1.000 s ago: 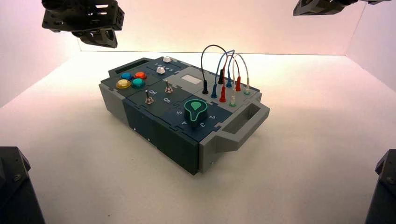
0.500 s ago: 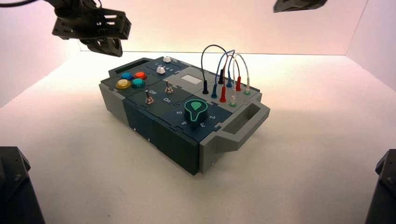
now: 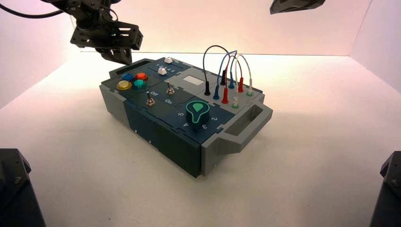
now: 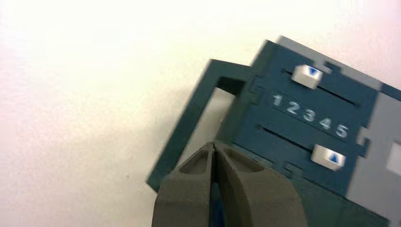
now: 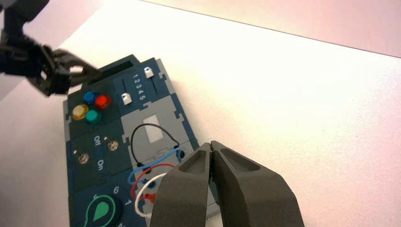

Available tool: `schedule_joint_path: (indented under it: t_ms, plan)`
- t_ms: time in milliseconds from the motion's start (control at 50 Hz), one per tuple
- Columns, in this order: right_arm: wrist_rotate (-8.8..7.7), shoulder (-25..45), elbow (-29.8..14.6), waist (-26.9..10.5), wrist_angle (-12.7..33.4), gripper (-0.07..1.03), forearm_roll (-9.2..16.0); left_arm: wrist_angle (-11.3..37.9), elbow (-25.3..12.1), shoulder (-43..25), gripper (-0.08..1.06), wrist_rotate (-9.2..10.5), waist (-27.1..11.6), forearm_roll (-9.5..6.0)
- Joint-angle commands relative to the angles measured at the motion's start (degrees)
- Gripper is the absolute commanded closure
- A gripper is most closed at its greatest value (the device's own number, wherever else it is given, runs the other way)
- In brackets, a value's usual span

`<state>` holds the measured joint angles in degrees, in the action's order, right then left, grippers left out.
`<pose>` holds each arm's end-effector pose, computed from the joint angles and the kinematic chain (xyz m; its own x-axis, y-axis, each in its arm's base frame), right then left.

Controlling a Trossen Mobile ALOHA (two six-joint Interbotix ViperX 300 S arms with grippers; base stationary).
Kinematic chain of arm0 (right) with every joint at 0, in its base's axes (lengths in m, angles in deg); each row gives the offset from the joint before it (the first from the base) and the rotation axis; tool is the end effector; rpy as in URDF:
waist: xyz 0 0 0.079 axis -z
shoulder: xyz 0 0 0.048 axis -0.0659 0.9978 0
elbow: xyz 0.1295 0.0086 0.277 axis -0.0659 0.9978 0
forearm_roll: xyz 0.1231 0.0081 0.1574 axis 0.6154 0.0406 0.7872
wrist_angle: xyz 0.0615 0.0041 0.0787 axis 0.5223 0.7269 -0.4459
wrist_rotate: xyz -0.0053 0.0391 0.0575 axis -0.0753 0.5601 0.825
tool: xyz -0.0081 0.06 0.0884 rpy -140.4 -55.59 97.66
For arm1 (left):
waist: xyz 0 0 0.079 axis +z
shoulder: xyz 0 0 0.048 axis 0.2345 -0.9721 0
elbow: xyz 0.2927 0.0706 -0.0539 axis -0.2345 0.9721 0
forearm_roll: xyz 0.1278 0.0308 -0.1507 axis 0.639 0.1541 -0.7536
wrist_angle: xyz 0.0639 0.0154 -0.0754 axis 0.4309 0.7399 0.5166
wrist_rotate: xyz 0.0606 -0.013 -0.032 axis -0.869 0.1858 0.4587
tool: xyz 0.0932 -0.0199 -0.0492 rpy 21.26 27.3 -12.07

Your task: Flip the top switch on with the right gripper.

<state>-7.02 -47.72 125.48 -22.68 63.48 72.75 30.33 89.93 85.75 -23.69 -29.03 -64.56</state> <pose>0.2552 0.1456 0.1732 0.6716 0.4395 -0.5965 -0.4478 0.8822 0.1457 0.3468 -0.0968 0.0400 0.5638 -0.1603 -0.8102 0.2231 0.9741 -0.0375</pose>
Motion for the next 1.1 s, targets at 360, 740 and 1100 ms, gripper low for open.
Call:
schedule_joint_path:
  t_ms: [360, 740, 1100]
  plan:
    - [-0.26, 3.1, -3.4, -3.8, 0.0, 0.99, -0.4, -1.1, -1.9, -1.5, 1.0, -0.09, 2.1, 0.0]
    - [-0.26, 11.2, -6.9, -9.8, -0.7, 0.99, -0.6, -0.6, -3.0, -3.7, 1.0, 0.18, 1.1, -0.18]
    - [-0.26, 21.2, -11.3, -15.3, -3.2, 0.99, -1.8, 0.4, -3.4, -4.7, 1.0, 0.26, 1.1, -0.26]
